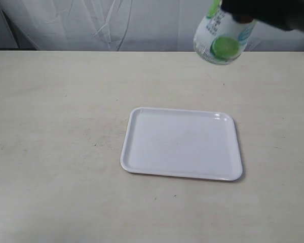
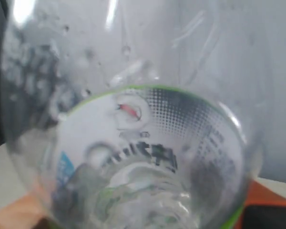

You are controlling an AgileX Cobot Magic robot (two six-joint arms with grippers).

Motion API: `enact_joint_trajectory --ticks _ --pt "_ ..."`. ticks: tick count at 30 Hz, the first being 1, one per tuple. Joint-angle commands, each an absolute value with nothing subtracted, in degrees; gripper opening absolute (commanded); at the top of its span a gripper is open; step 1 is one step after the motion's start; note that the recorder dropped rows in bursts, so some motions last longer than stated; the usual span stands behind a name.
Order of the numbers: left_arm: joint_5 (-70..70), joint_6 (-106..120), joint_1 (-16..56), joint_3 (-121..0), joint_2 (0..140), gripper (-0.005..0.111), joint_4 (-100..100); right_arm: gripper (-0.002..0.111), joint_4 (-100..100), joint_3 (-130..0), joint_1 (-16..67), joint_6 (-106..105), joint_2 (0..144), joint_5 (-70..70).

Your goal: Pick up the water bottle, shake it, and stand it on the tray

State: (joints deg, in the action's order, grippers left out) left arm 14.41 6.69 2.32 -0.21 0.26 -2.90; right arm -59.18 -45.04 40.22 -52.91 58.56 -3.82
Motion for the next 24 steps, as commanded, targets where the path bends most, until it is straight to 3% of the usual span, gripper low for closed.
enact_joint_trajectory --ticks 1,5,14,24 --pt "13.64 6.49 2.46 0.0 0.0 0.0 -2.67 -0.001 -58.98 -37.7 40.07 -53.16 66.39 2.3" --pt "13.64 6.49 2.46 0.0 0.0 0.0 -2.67 -0.001 -59.87 -35.26 40.07 -52.95 72.43 4.24" --pt "13.64 6.49 2.46 0.0 0.0 0.0 -2.67 -0.001 -55.44 -52.77 40.07 -52.95 59.65 4.5" --pt "13.64 6.49 2.46 0.0 0.0 0.0 -2.67 -0.001 -60.53 -39.77 40.07 -51.01 74.96 9.71"
